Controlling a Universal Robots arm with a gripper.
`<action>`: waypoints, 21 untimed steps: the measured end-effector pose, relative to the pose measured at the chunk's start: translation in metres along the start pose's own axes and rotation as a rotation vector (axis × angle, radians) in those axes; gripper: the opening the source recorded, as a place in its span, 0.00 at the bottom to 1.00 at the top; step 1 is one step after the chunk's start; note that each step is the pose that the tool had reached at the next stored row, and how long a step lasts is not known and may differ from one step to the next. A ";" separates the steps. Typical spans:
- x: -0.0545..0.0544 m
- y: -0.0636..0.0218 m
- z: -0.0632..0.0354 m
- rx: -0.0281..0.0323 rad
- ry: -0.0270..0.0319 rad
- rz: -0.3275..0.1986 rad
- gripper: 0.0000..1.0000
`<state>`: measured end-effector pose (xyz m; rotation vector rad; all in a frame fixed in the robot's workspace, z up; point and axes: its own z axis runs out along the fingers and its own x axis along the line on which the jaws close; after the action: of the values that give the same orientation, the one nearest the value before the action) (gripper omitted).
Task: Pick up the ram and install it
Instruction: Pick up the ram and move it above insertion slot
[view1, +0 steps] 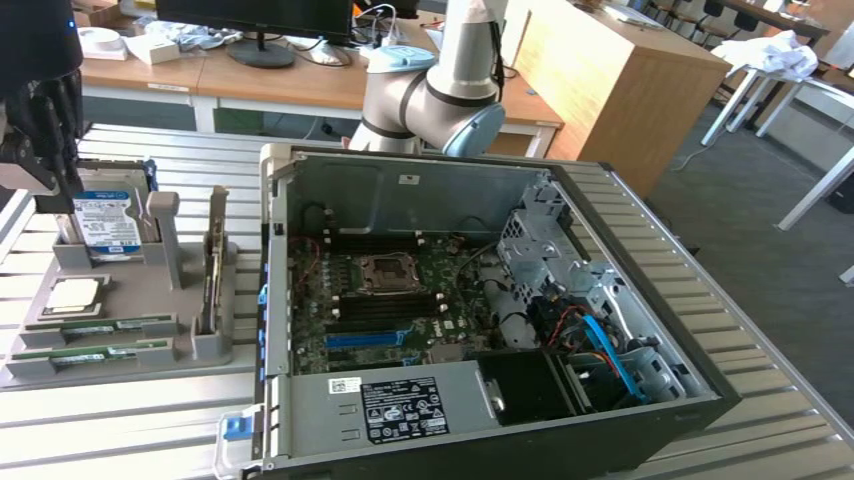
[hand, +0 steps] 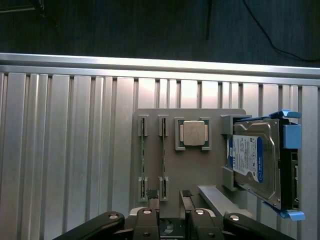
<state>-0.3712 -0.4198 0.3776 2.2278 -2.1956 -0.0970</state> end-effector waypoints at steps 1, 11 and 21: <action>0.000 0.0000 0.0000 0.0000 0.0000 0.000 0.30; 0.000 -0.0002 0.0035 0.0003 -0.0001 0.000 0.37; 0.001 -0.0008 0.0160 0.0030 0.0000 0.000 0.37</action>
<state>-0.3712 -0.4198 0.3616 2.2295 -2.1971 -0.0938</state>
